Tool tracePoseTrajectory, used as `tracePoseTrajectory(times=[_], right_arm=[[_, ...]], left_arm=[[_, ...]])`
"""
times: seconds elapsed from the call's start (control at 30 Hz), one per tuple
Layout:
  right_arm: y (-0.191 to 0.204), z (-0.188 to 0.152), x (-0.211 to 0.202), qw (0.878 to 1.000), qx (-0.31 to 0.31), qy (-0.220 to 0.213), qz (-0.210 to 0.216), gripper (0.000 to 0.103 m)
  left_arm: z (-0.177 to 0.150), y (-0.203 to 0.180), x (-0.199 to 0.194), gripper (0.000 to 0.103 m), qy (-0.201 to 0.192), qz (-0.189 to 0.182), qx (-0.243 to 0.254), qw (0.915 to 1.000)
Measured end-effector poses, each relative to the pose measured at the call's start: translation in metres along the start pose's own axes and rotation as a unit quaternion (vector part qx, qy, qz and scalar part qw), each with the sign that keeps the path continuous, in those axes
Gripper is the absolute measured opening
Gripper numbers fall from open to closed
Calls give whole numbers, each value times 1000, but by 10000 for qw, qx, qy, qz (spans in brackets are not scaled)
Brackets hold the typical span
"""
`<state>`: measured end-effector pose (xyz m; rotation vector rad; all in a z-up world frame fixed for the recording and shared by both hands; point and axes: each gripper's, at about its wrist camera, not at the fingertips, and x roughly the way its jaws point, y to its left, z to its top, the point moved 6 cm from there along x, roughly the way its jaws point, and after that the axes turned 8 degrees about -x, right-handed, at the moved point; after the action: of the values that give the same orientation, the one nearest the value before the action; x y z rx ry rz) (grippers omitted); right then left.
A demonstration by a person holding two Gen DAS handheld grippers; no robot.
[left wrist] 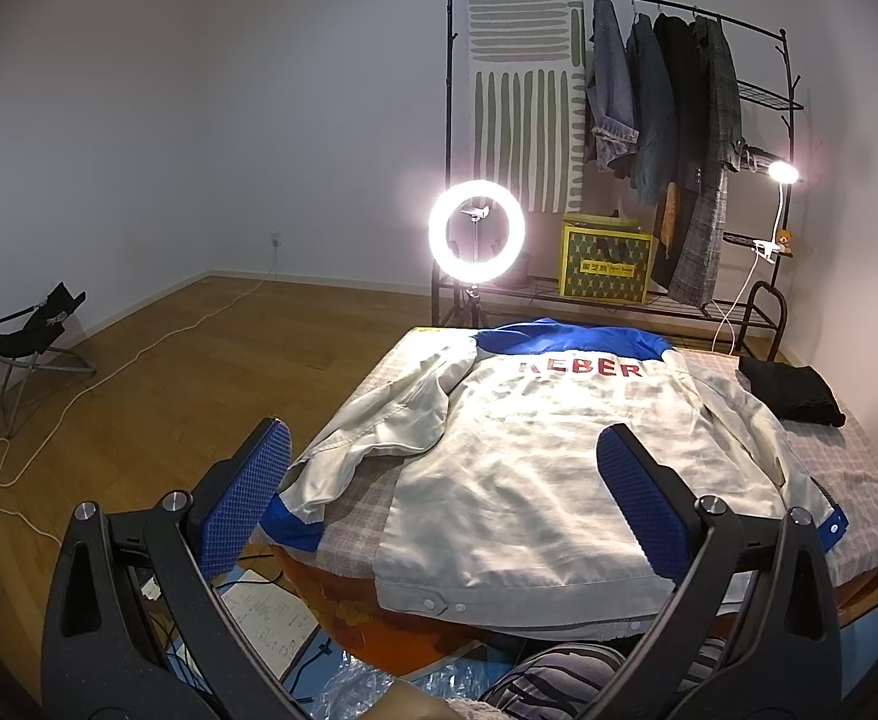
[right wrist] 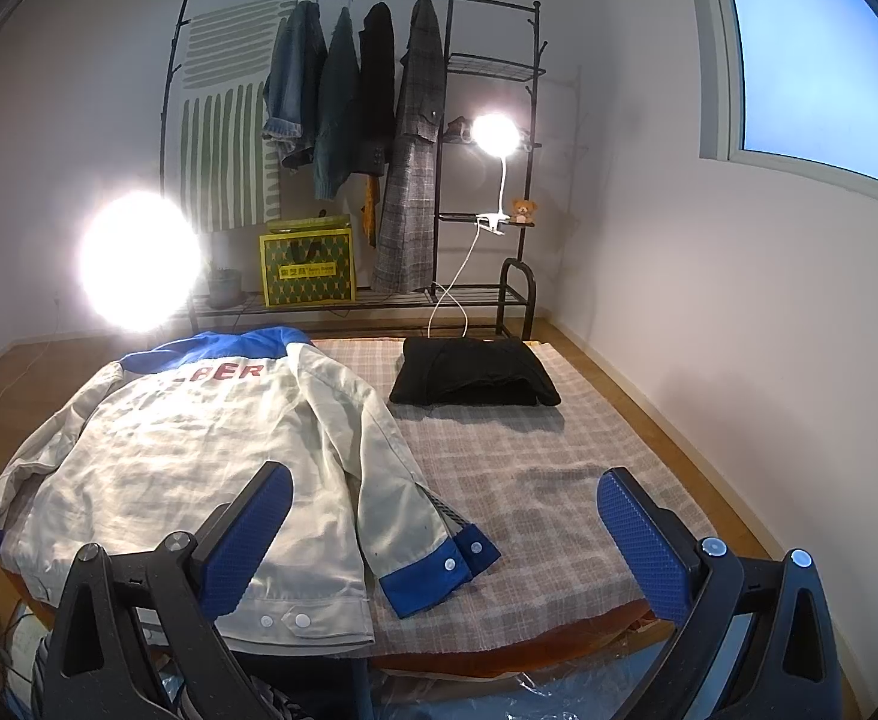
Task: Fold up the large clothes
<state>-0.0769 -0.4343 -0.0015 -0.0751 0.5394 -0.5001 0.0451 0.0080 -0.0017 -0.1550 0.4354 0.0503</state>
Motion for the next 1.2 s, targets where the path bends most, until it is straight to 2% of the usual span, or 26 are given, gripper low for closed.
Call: tracePoseTrajectory(times=[1.2], right_arm=[[0,-4,3,10000,39,57,22,103]], left_arm=[[-2,0,-1,103,-6,6,8,10000]])
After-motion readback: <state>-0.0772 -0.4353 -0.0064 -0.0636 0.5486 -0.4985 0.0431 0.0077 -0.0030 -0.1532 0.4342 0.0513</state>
